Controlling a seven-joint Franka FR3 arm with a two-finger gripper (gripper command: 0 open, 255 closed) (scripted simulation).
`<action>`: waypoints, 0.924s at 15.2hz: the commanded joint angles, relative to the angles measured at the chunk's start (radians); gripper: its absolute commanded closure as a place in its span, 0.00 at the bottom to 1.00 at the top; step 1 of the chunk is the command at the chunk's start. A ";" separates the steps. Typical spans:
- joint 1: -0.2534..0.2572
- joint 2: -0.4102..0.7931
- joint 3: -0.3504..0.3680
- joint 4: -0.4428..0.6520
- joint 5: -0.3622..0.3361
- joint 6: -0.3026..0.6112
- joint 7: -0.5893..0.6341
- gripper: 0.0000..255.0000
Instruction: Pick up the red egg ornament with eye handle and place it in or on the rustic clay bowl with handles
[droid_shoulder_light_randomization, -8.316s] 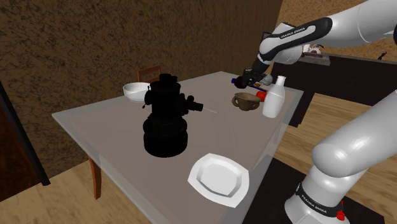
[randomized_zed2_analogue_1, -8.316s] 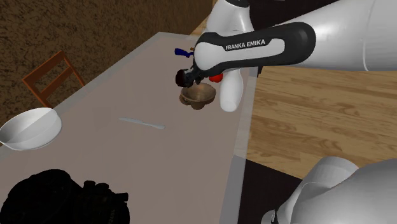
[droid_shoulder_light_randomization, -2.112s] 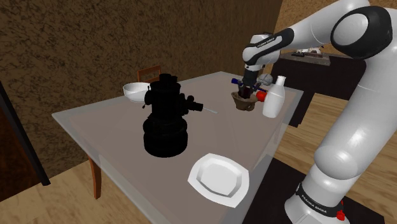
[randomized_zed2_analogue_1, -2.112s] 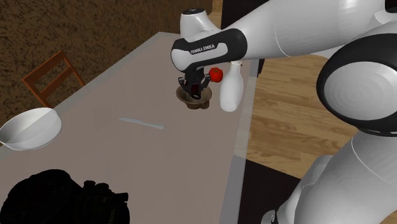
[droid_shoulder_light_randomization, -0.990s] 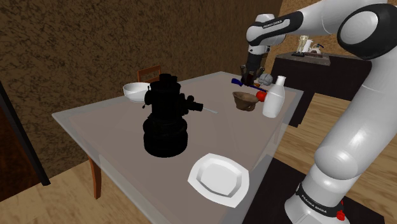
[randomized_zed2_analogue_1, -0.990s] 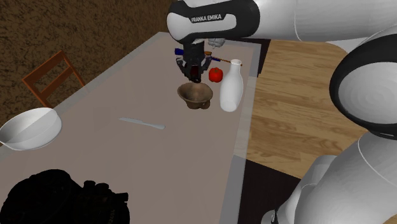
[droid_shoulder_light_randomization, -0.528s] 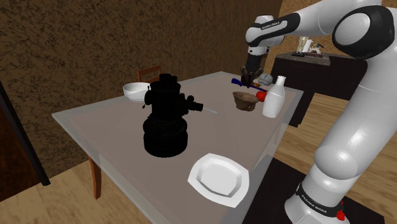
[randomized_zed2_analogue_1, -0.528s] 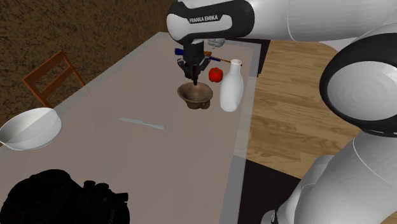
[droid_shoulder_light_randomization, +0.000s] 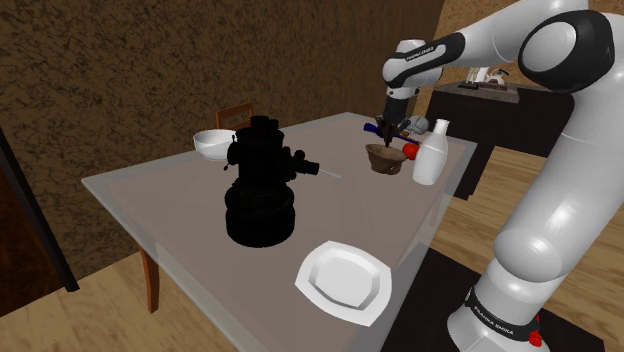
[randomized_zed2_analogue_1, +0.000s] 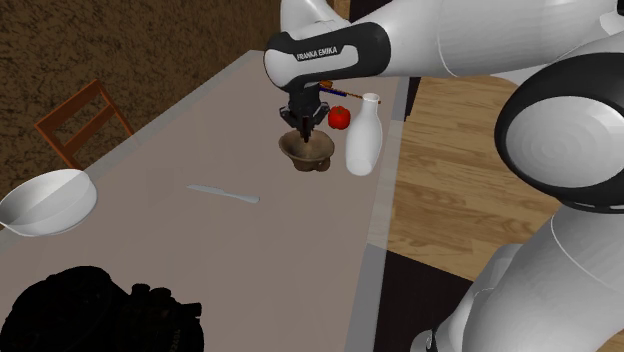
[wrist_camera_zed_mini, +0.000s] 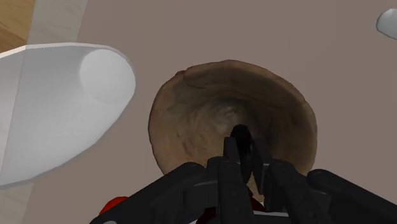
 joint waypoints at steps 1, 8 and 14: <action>-0.001 0.006 -0.001 -0.023 0.001 0.029 -0.001 1.00; -0.001 0.008 -0.001 -0.029 0.001 0.037 -0.001 1.00; -0.001 0.008 -0.001 -0.029 0.002 0.037 -0.001 0.00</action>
